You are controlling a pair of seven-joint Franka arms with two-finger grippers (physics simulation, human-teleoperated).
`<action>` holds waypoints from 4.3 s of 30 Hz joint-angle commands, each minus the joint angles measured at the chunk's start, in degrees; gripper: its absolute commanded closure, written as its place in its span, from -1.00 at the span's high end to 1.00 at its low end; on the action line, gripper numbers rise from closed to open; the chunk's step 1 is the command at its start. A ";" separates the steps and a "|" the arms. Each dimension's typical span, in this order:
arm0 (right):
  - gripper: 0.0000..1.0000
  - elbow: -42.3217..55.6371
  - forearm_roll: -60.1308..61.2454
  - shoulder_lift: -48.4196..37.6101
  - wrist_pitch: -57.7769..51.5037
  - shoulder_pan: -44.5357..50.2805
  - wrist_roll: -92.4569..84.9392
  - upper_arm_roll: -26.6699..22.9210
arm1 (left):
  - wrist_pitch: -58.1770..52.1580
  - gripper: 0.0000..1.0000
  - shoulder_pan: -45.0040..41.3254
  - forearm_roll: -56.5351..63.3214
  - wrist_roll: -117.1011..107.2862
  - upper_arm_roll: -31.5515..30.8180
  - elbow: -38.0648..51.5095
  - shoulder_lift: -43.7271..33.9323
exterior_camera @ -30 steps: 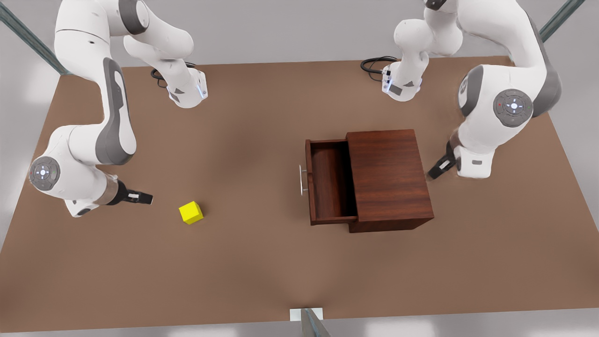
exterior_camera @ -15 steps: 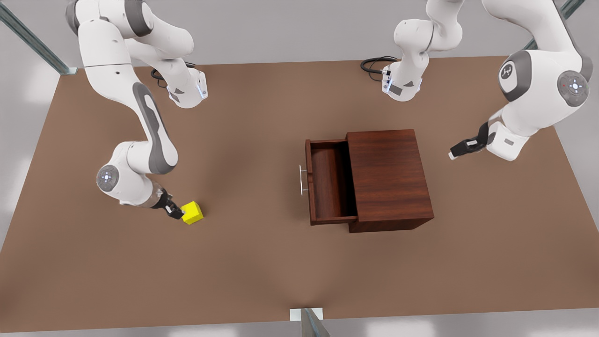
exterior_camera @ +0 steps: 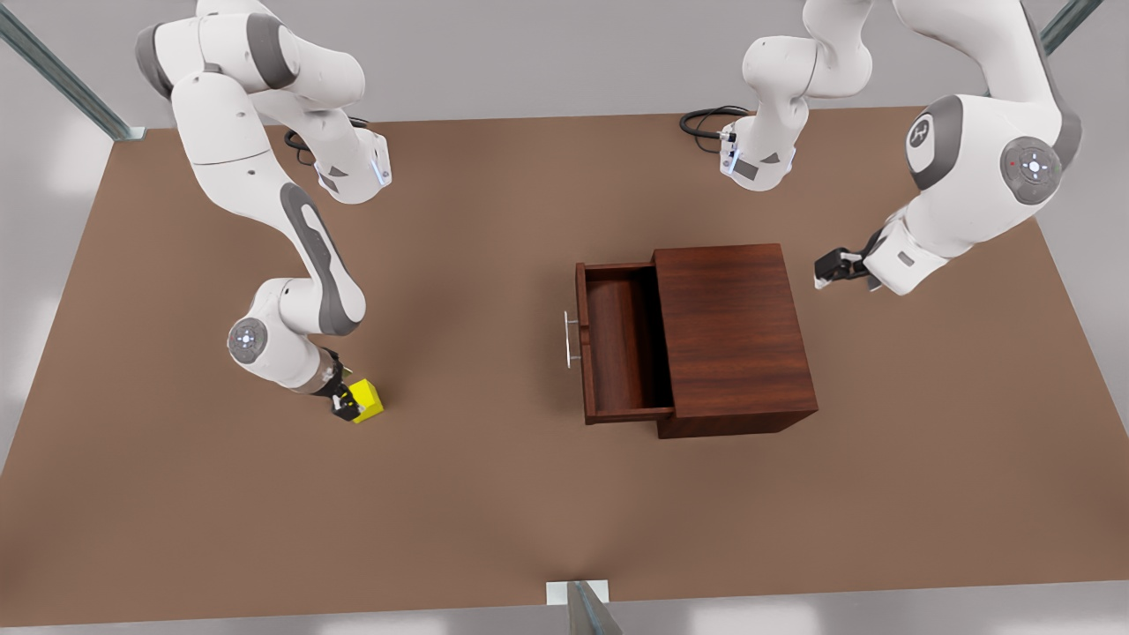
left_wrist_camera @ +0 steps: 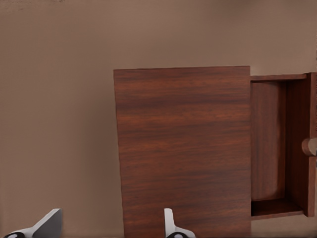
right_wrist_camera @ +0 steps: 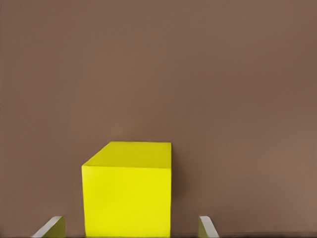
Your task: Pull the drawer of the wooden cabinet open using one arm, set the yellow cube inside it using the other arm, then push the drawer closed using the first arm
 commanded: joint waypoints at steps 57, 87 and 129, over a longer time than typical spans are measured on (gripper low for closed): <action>0.26 57.96 -2.75 14.18 -38.36 37.16 95.15 -2.69 | -10.94 1.00 4.92 1.36 7.69 -0.10 14.21 8.91; 1.00 57.36 -15.14 11.55 -45.66 0.17 -11.95 -0.58 | -2.50 1.00 -23.29 6.46 -55.93 -0.72 31.70 24.03; 1.00 13.41 -16.20 -14.38 -44.68 -5.29 -49.95 -1.10 | 20.97 1.00 -43.07 19.56 -67.03 -0.10 26.60 44.60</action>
